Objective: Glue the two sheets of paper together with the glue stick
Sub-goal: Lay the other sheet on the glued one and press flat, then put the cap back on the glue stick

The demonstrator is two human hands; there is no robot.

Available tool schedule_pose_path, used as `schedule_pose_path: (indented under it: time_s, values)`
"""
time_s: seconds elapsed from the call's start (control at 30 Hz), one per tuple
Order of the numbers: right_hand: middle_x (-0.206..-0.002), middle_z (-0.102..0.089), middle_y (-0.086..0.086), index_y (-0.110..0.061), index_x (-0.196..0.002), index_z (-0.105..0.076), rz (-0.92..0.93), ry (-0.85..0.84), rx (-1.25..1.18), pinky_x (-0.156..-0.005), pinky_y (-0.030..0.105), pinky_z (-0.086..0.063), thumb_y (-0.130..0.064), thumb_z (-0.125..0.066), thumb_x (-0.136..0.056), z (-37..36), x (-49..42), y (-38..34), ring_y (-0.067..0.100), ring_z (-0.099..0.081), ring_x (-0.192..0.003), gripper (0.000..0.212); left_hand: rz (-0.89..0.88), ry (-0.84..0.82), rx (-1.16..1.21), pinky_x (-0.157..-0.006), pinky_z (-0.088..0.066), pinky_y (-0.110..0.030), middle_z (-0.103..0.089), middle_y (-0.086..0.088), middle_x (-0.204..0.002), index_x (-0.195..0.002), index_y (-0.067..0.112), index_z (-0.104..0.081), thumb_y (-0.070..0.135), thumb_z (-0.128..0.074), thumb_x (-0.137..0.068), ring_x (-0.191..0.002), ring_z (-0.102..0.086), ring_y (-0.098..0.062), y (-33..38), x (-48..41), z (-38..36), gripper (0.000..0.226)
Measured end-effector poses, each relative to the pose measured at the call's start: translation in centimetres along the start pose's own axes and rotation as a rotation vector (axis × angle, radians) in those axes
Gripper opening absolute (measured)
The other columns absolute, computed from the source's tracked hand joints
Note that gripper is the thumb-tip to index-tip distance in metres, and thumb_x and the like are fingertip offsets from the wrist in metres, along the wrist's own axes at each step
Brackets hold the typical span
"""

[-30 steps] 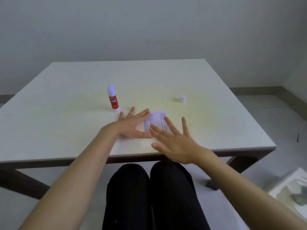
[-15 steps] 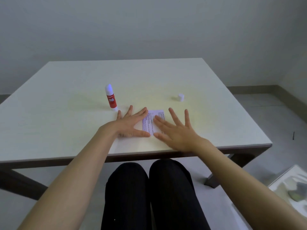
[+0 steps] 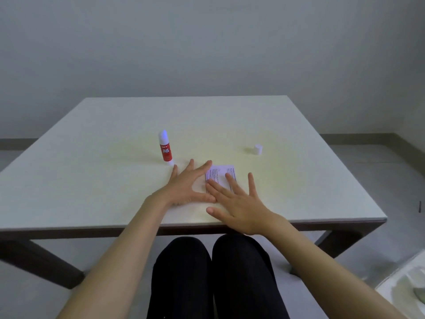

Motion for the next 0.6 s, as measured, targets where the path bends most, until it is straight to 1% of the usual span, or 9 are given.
schedule_pose_path:
  time_s: [0.07,0.13,0.17,0.23,0.33,0.4,0.47,0.53,0.6]
  values:
    - [-0.158,0.011,-0.021,-0.036,-0.149,0.010,0.026,0.049,0.049,-0.107,0.057,0.028,-0.066,-0.010,-0.090,-0.4,0.4,0.0,0.018,0.021,-0.145,0.069,-0.032,0.304,0.270,-0.116,-0.017,-0.030,-0.028,0.027,-0.139,-0.138,0.040,-0.041,0.042,-0.072,-0.075,-0.137,-0.016,0.009,-0.2,1.2,-0.2,0.070]
    - [-0.156,0.016,-0.021,-0.038,-0.147,0.015,0.042,0.096,0.084,-0.108,0.055,0.028,-0.069,-0.007,-0.087,-0.8,0.6,0.1,0.019,0.023,-0.145,0.070,-0.019,0.739,0.452,-0.099,-0.044,-0.027,-0.064,0.020,-0.116,-0.115,0.030,-0.064,0.032,-0.073,-0.077,-0.108,-0.057,0.010,-0.5,2.1,0.0,0.039]
    - [-0.155,0.019,-0.022,-0.041,-0.146,0.017,0.047,0.120,0.080,-0.109,0.054,0.027,-0.070,-0.005,-0.086,-0.9,0.5,0.2,0.018,0.026,-0.144,0.070,0.024,0.936,0.484,-0.090,-0.050,-0.030,-0.069,0.018,-0.101,-0.106,0.026,-0.067,0.028,-0.073,-0.077,-0.094,-0.061,0.007,-0.7,2.3,0.5,0.029]
    - [-0.154,0.024,-0.024,-0.047,-0.142,0.021,0.050,0.162,0.025,-0.110,0.051,0.027,-0.072,-0.003,-0.083,-0.9,0.5,0.0,0.016,0.031,-0.141,0.068,0.119,1.183,0.471,-0.081,-0.051,-0.033,-0.065,0.009,-0.099,-0.108,0.019,-0.065,0.022,-0.073,-0.078,-0.091,-0.062,-0.005,-1.1,1.9,2.0,0.031]
    - [-0.152,0.025,-0.028,-0.051,-0.141,0.020,0.042,0.231,-0.122,-0.114,0.045,0.022,-0.073,-0.008,-0.083,-0.7,0.7,0.1,0.008,0.030,-0.141,0.068,0.269,1.098,0.481,-0.096,-0.045,-0.036,-0.058,-0.005,-0.127,-0.133,0.008,-0.050,0.024,-0.073,-0.078,-0.117,-0.055,-0.020,-1.7,0.2,3.9,0.062]
    - [-0.152,0.022,-0.031,-0.050,-0.142,0.015,0.043,0.272,-0.219,-0.115,0.039,0.019,-0.073,-0.014,-0.084,-0.6,0.7,0.2,0.002,0.027,-0.141,0.069,0.318,1.011,0.473,-0.097,-0.045,-0.037,-0.064,-0.008,-0.123,-0.129,0.003,-0.054,0.023,-0.070,-0.081,-0.118,-0.057,-0.024,-2.1,-1.1,4.3,0.054]
    - [-0.152,0.018,-0.032,-0.049,-0.144,0.010,0.037,0.299,-0.299,-0.116,0.033,0.016,-0.073,-0.019,-0.083,-0.4,0.6,0.4,-0.003,0.024,-0.140,0.072,0.308,1.024,0.417,-0.071,-0.046,-0.029,-0.071,-0.006,-0.083,-0.090,0.007,-0.067,0.021,-0.065,-0.084,-0.082,-0.064,-0.025,-1.8,-1.5,4.5,0.016]
    - [-0.153,0.012,-0.031,-0.047,-0.146,-0.001,0.019,0.320,-0.382,-0.117,0.029,0.010,-0.070,-0.028,-0.084,-0.3,0.4,0.5,-0.007,0.019,-0.141,0.071,0.285,1.066,0.383,-0.055,-0.036,-0.026,-0.062,-0.004,-0.057,-0.061,0.009,-0.055,0.022,-0.063,-0.083,-0.053,-0.052,-0.016,-1.6,-1.5,4.6,0.026]
    - [-0.156,-0.005,-0.024,-0.040,-0.146,-0.020,-0.031,0.377,-0.495,-0.119,0.028,-0.004,-0.057,-0.043,-0.089,0.1,0.1,0.6,-0.004,0.002,-0.144,0.064,0.242,1.015,0.408,-0.054,-0.036,-0.024,-0.062,-0.002,-0.050,-0.055,0.007,-0.054,0.027,-0.061,-0.081,-0.046,-0.046,-0.010,-1.1,-1.3,4.6,0.034]
Point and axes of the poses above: each hand's wrist, its own x-axis away from the middle knuckle, its own z-axis out of the back of the hand, y = z × x, the point moved 1 cm from there along -x, towards the middle knuckle
